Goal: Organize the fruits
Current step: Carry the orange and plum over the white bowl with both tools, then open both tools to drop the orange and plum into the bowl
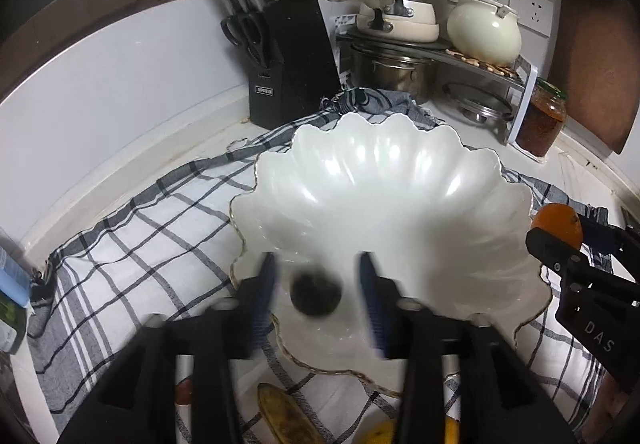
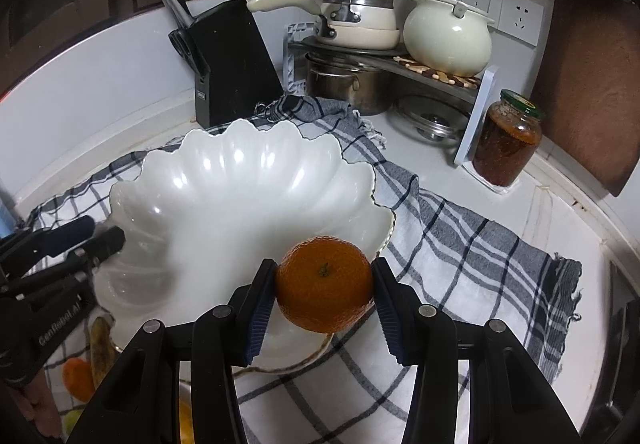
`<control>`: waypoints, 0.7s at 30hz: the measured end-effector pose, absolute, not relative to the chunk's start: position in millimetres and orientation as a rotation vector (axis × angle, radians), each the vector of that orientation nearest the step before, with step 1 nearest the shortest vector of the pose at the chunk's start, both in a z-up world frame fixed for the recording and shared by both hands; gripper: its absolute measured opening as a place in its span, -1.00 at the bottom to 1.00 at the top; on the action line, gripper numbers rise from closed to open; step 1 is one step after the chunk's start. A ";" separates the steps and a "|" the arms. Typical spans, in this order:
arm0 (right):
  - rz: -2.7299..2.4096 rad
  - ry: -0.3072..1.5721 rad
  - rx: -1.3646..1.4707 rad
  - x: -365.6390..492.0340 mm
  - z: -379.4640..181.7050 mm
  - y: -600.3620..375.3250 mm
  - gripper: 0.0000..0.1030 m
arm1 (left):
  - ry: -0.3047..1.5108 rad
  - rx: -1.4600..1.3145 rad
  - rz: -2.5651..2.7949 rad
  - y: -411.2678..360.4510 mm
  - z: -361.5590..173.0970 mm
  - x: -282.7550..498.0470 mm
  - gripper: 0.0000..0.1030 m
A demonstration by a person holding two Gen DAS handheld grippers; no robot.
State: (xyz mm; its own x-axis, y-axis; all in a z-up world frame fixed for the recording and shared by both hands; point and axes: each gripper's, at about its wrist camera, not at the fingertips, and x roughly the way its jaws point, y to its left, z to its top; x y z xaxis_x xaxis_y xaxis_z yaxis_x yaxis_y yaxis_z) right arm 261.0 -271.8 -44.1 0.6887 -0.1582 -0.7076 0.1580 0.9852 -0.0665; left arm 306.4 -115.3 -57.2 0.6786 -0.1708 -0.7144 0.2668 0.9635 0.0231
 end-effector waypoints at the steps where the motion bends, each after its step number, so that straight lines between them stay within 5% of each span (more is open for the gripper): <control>1: -0.180 0.792 -0.005 261.1 -44.0 -271.3 -0.05 | 0.776 0.125 -0.243 -114.3 -55.8 304.6 0.25; 11: -0.249 0.689 -0.033 243.2 -20.1 -265.8 0.63 | 0.731 0.141 -0.218 -109.1 -44.7 293.6 0.63; 17: -0.288 0.609 -0.028 224.9 0.0 -262.1 0.80 | 0.682 0.107 -0.201 -102.8 -29.2 277.7 0.96; 21: -0.275 0.525 -0.044 209.3 11.5 -257.3 0.80 | 0.649 0.107 -0.169 -100.8 -18.3 266.8 1.00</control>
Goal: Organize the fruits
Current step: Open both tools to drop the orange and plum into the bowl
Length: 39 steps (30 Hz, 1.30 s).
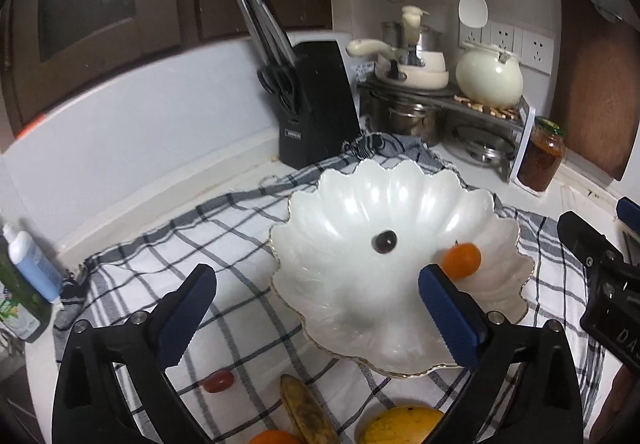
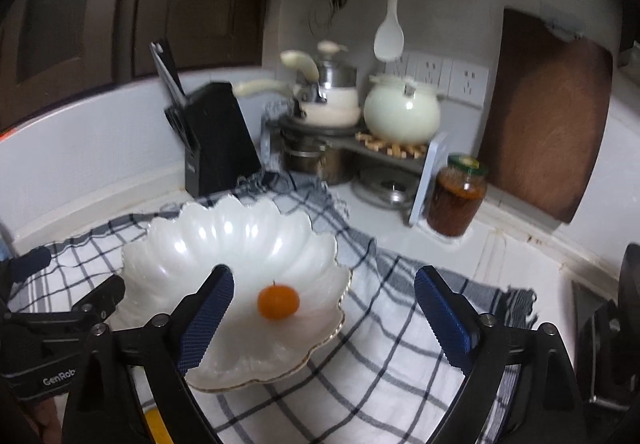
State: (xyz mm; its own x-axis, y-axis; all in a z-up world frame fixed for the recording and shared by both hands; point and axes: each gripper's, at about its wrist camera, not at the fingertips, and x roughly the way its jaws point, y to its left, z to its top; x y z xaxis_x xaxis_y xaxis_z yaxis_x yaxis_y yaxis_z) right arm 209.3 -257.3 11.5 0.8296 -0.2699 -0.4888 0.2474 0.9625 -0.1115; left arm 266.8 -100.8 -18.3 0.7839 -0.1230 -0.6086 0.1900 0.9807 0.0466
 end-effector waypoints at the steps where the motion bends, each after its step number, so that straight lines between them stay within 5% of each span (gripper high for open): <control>1: -0.266 0.511 -0.051 207.1 13.3 -255.5 0.80 | 0.643 0.113 -0.163 -101.0 -16.0 264.2 1.00; 39: -0.250 0.513 -0.020 125.7 6.6 -222.1 0.80 | 0.628 0.062 -0.157 -61.0 -17.4 171.2 1.00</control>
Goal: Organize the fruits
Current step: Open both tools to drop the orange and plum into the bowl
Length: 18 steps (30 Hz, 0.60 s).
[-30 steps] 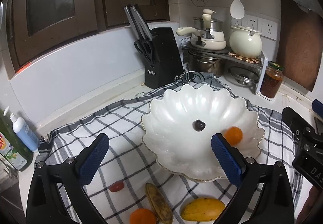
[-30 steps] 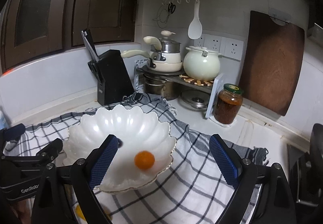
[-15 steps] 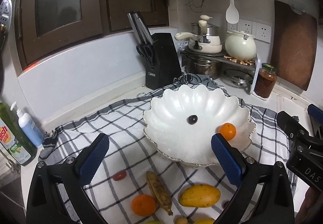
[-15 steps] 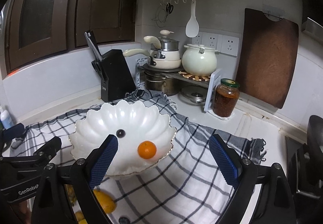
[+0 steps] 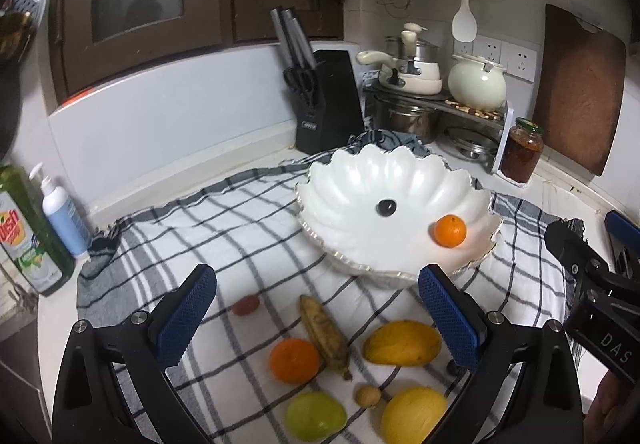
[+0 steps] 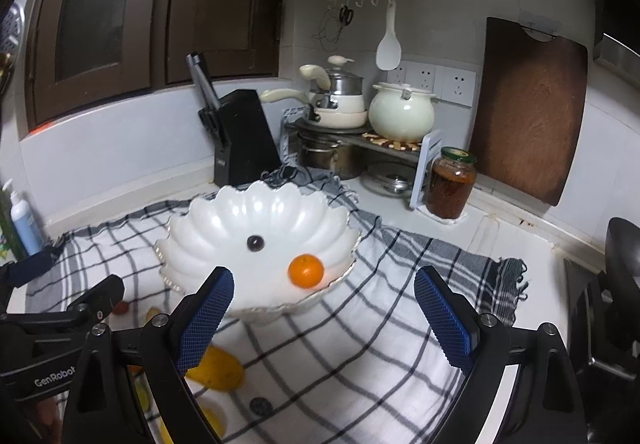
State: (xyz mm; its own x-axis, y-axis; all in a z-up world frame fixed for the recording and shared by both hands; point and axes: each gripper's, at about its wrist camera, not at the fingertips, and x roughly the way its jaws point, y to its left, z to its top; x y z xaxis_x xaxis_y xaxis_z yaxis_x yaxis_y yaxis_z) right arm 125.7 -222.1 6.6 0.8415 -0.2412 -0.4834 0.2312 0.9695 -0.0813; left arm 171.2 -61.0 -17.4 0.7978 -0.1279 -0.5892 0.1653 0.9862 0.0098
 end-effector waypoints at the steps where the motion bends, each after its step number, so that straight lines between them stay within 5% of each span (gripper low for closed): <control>1: -0.244 0.518 -0.023 124.0 4.0 -218.9 0.80 | 0.629 0.060 -0.157 -58.6 -19.4 169.0 1.00; 18: -0.164 0.545 -0.028 92.2 -26.3 -175.3 0.80 | 0.639 0.032 -0.126 -15.7 -41.9 131.9 1.00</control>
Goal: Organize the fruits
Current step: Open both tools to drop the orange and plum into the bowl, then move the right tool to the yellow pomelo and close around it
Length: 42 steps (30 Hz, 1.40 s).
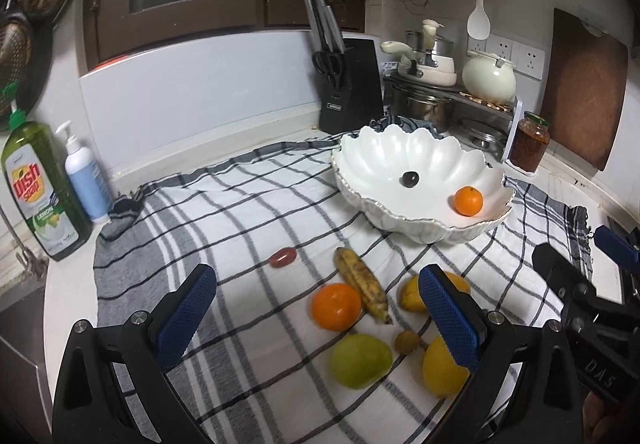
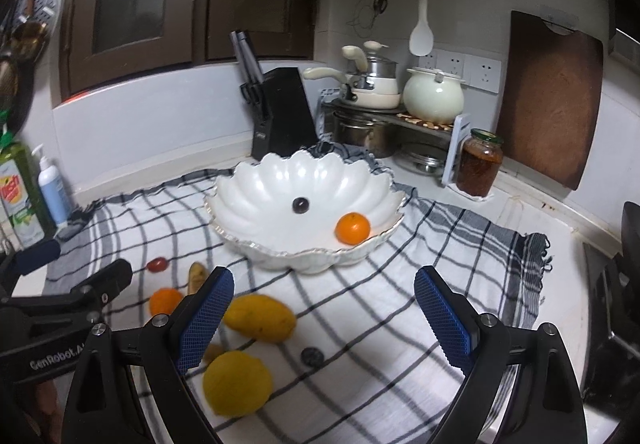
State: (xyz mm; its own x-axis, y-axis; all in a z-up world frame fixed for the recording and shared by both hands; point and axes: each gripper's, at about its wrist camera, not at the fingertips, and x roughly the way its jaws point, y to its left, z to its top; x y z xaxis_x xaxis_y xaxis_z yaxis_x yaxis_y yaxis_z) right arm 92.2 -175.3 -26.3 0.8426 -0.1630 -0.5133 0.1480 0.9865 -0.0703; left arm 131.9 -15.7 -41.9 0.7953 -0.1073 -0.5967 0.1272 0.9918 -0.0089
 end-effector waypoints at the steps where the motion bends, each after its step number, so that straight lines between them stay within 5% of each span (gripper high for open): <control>1: -0.157 0.549 -0.030 90.0 -29.2 -172.9 0.80 | 0.637 0.036 -0.122 -14.3 -42.8 130.5 1.00; 29: -0.060 0.716 -0.057 100.5 -111.7 -132.7 0.78 | 0.719 0.052 -0.041 27.8 -101.2 116.6 1.00; 37: -0.017 0.759 -0.045 108.3 -127.8 -128.6 0.21 | 0.737 0.059 -0.031 27.9 -107.1 119.9 1.00; 42: -0.007 0.756 -0.019 106.2 -129.7 -131.1 0.16 | 0.732 0.072 -0.035 24.0 -107.1 118.3 1.00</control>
